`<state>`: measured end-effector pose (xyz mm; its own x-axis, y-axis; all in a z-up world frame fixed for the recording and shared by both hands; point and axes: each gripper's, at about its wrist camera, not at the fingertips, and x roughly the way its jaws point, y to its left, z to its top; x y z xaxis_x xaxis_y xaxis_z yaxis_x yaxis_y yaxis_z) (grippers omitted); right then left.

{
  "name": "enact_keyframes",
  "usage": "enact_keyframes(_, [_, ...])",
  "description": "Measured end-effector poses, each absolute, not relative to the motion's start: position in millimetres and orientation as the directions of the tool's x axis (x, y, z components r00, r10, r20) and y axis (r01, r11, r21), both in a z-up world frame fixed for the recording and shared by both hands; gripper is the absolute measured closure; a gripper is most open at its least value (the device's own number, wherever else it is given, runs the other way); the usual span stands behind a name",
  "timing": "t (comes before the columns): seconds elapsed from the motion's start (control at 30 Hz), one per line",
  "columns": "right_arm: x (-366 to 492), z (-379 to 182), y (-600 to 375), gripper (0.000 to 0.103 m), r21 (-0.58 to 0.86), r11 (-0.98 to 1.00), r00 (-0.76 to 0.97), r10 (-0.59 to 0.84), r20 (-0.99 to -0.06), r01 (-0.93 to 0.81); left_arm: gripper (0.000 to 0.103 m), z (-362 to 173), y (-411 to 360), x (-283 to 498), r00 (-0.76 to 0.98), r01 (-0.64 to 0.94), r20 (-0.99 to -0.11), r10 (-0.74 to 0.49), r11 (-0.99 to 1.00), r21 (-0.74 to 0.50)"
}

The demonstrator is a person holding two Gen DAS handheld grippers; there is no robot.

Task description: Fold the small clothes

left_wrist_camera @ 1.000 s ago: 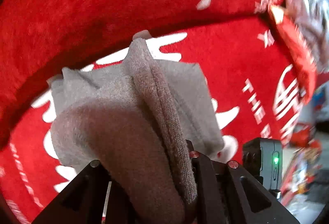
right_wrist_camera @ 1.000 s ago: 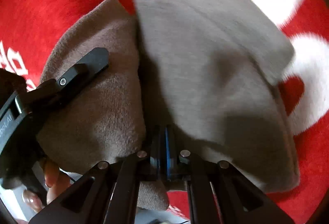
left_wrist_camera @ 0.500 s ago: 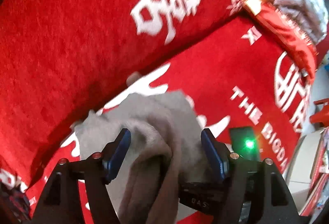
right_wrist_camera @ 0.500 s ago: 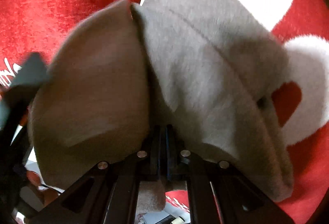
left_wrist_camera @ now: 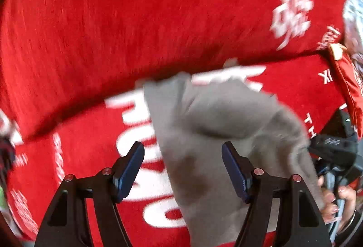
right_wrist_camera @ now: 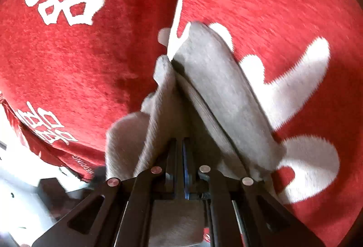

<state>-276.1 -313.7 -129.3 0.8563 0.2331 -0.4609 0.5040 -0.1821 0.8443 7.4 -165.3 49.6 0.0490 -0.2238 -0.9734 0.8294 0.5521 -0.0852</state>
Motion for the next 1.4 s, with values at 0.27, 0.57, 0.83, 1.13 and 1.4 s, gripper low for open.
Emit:
enact_keyframes(0.27, [-296,-126,-316,0.048,0.857,-0.298,0.904,0.221,-0.366,0.420,0.031,16,-227,6,-0.004,0.821,-0.959,-0.282,0.546,-0.164])
enact_keyframes(0.57, [-305,-125,-309,0.047,0.859,-0.361,0.930,0.189,-0.315,0.364,0.031,59,-248,-4,0.017,0.879,-0.927,-0.376,0.448,-0.165])
enact_keyframes(0.83, [-293,-118,-331,0.039,0.886,-0.327,0.940,0.201,-0.276,0.330,0.031,14,-176,34,0.042,0.813,-0.980,-0.192,0.577,-0.078])
enact_keyframes(1.13, [-237,-68,-343,0.089,0.841,0.082,0.787,0.315,-0.531,0.534,0.031,11,-159,24,0.038,0.810,-0.981,-0.188,0.581,-0.080])
enact_keyframes(1.4, [-262,-86,-333,0.086,0.668,0.142,0.617,0.281,-0.735,0.731,0.031,-8,-151,15,-0.003,0.830,-0.984,-0.176,0.548,-0.100])
